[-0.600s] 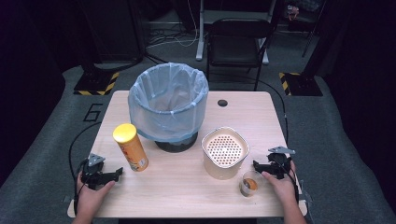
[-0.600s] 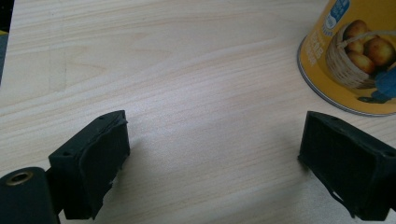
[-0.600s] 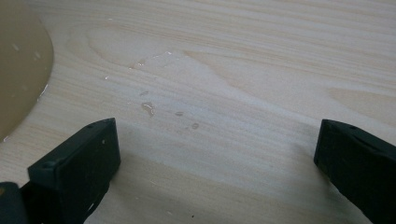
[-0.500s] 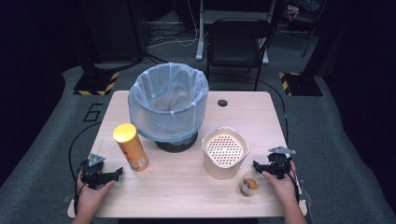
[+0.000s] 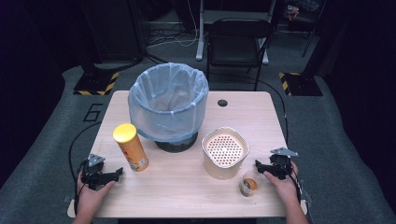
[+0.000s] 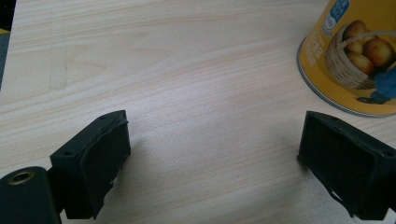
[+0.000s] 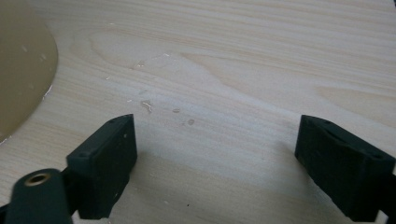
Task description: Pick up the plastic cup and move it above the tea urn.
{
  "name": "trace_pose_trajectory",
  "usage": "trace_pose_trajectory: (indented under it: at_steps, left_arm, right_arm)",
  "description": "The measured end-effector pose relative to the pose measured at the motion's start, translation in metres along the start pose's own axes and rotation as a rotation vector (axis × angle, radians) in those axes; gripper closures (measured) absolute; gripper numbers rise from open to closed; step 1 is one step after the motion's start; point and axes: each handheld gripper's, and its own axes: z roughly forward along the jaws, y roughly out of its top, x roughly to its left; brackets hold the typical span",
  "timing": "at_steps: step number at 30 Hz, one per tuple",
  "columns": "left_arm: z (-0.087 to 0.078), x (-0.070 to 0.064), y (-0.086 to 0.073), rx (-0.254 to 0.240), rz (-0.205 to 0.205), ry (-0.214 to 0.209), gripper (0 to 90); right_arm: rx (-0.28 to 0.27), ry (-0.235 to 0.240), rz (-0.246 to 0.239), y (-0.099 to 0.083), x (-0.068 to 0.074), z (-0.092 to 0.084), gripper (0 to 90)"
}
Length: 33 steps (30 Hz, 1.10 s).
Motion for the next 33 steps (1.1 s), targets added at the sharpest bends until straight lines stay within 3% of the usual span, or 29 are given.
trace_pose_trajectory:
  at_steps: [10,12,17,24,33]
  left_arm:
    - [0.000,0.000,0.000,0.000,0.000,0.000,8.8]
    - [0.000,0.000,0.000,0.000,0.000,0.000,8.8]
    - [0.000,0.000,0.000,0.000,0.000,0.000,8.8]
    - [0.000,0.000,0.000,0.000,0.001,0.000,8.8]
    - [0.000,0.000,0.000,0.001,0.001,0.000,8.8]
  right_arm:
    - [0.018,-0.007,0.000,0.002,0.000,-0.002,18.1]
    - [0.018,-0.035,-0.003,0.005,0.002,-0.006,20.7]
    - [-0.011,-0.021,0.009,0.013,0.003,-0.020,21.8]
    - [-0.030,0.020,0.008,0.023,0.000,-0.041,23.0]
    - [-0.047,0.102,-0.069,0.038,0.010,-0.073,22.1]
